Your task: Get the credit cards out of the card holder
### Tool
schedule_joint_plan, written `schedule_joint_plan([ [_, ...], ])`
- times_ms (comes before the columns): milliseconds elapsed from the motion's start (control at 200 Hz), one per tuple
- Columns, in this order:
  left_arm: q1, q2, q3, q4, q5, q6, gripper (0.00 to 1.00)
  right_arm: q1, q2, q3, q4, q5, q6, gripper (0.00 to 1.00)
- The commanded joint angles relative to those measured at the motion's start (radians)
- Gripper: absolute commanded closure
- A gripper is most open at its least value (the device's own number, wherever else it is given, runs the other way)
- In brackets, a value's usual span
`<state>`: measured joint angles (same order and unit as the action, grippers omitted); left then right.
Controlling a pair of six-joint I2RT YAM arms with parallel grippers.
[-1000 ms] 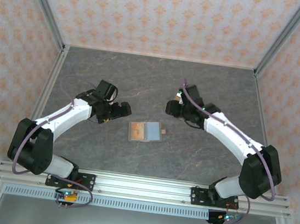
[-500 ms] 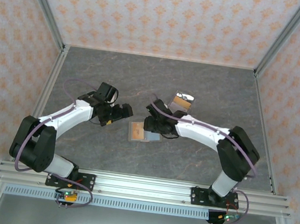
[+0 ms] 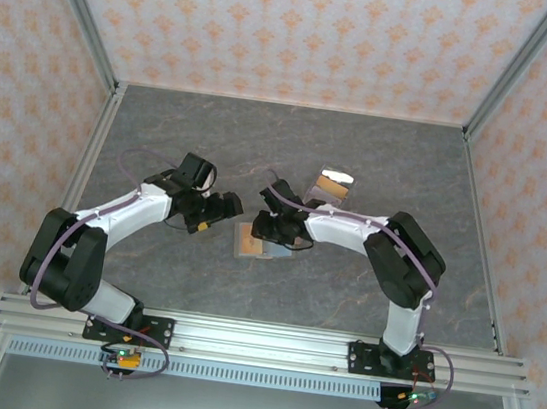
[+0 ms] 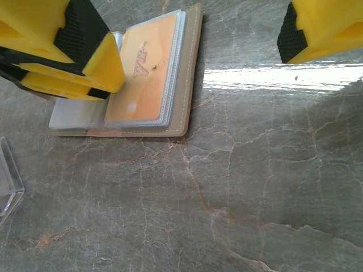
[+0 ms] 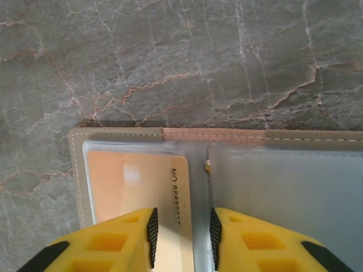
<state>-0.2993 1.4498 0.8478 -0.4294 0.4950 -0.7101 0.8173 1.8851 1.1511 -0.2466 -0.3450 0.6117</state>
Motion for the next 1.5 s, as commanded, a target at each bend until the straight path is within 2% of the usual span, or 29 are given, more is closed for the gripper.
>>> schedule_joint_plan([
  [0,-0.011,-0.002,-0.014,0.025,0.020,-0.004,0.14,-0.004,0.011,0.013,0.013,-0.008,0.013,0.72],
  [180,-0.037,0.009,-0.015,0.049,0.030,-0.021,0.27,-0.013,0.013,-0.013,0.026,-0.015,0.020,0.80],
  [255,-0.054,0.020,-0.014,0.065,0.033,-0.034,0.30,-0.017,0.010,-0.023,0.028,-0.016,0.019,0.82],
  [611,-0.131,0.139,0.020,0.127,0.042,-0.066,0.65,-0.027,0.000,-0.039,0.030,-0.013,0.022,0.85],
  [891,-0.138,0.188,0.028,0.113,0.013,-0.058,0.67,-0.036,-0.017,-0.059,0.051,-0.019,0.023,0.84],
  [1116,-0.138,0.193,0.030,0.119,0.019,-0.057,0.77,-0.044,-0.024,-0.078,0.080,-0.042,0.034,0.84],
  [1331,-0.138,0.209,0.033,0.118,0.019,-0.049,0.86,-0.068,-0.051,-0.137,0.201,-0.130,0.062,0.83],
  [1496,-0.138,0.229,0.023,0.112,0.012,-0.033,0.89,-0.088,-0.063,-0.202,0.331,-0.203,0.099,0.83],
])
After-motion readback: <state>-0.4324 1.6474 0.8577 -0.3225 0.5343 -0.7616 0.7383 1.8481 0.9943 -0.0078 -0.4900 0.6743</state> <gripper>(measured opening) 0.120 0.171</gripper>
